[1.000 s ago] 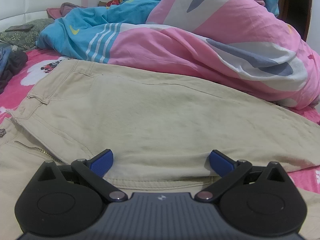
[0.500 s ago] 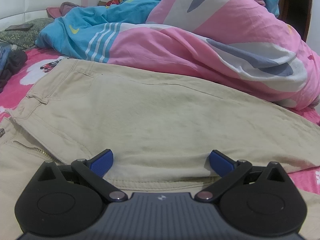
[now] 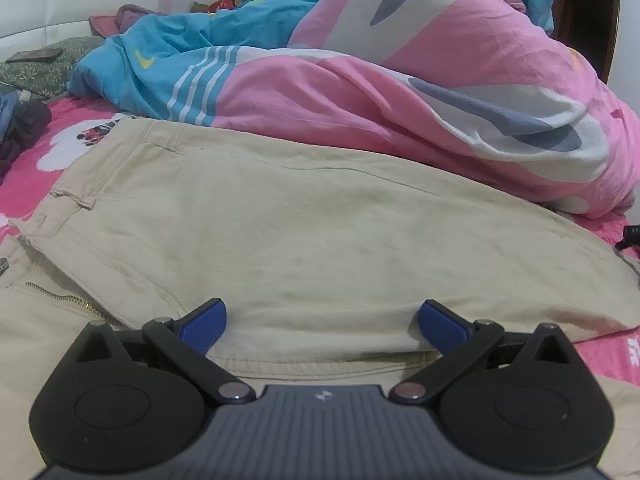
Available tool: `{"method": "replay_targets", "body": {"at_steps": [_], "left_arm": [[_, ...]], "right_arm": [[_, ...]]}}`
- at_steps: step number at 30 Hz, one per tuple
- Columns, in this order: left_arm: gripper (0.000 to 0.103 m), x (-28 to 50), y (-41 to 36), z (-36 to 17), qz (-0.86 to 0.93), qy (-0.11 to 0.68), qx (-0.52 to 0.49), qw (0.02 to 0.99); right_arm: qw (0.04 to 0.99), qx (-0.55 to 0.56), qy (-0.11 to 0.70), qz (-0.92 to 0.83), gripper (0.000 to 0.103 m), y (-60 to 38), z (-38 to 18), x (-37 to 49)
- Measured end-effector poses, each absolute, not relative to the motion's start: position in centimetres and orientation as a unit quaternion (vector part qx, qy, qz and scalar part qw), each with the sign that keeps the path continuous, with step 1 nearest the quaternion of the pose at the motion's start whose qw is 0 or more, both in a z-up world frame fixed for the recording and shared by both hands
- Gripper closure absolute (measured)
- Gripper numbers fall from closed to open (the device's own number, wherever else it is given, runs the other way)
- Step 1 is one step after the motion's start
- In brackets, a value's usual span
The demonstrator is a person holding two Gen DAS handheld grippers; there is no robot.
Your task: Fold clothes
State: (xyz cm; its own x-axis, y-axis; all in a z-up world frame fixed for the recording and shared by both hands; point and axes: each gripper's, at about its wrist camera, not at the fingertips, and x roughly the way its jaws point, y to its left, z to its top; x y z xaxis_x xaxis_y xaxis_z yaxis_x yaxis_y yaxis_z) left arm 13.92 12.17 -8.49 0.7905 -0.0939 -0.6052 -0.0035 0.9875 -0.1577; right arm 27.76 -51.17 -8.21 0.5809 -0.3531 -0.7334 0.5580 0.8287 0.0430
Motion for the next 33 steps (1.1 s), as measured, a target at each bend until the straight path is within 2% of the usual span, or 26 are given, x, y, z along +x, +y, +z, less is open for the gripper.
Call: {"method": "replay_targets", "body": {"at_steps": [3, 7, 11, 16, 19, 22, 25, 30, 33], "left_arm": [[0.0, 14.0, 12.1, -8.5, -0.024, 0.323, -0.075, 0.943], [0.0, 14.0, 12.1, -8.5, -0.024, 0.323, -0.075, 0.943], [0.0, 14.0, 12.1, -8.5, -0.023, 0.324, -0.074, 0.943], [0.0, 13.9, 12.3, -8.5, -0.026, 0.321, -0.08, 0.943], [0.0, 13.9, 12.4, -8.5, -0.028, 0.321, -0.083, 0.943], [0.0, 13.9, 12.5, -8.4, -0.029, 0.321, -0.084, 0.943], [0.0, 13.8, 12.6, -8.4, -0.033, 0.321, -0.086, 0.942], [0.0, 13.9, 12.7, -8.2, -0.033, 0.325, -0.088, 0.941], [0.0, 13.8, 12.6, -8.2, -0.03, 0.325, -0.087, 0.941]], "right_arm": [[0.877, 0.141, 0.368, -0.276, 0.004, -50.1, -7.1, 27.8], [0.91, 0.138, 0.338, -0.196, 0.004, -44.4, -4.3, 26.2], [0.923, 0.133, 0.36, -0.036, 0.004, -34.9, -2.8, 25.9], [0.903, 0.084, 0.416, 0.065, 0.004, -24.6, -5.2, 30.0], [0.896, 0.06, 0.438, 0.028, 0.002, -22.3, -8.2, 33.9], [0.907, 0.046, 0.418, -0.021, 0.001, -22.1, -8.8, 36.1], [0.906, 0.049, 0.419, -0.038, 0.007, -21.9, -7.1, 36.1], [0.91, 0.065, 0.405, 0.058, 0.007, -18.6, -2.7, 32.2], [0.894, 0.06, 0.427, 0.124, 0.007, -14.5, -2.7, 32.0]]}}
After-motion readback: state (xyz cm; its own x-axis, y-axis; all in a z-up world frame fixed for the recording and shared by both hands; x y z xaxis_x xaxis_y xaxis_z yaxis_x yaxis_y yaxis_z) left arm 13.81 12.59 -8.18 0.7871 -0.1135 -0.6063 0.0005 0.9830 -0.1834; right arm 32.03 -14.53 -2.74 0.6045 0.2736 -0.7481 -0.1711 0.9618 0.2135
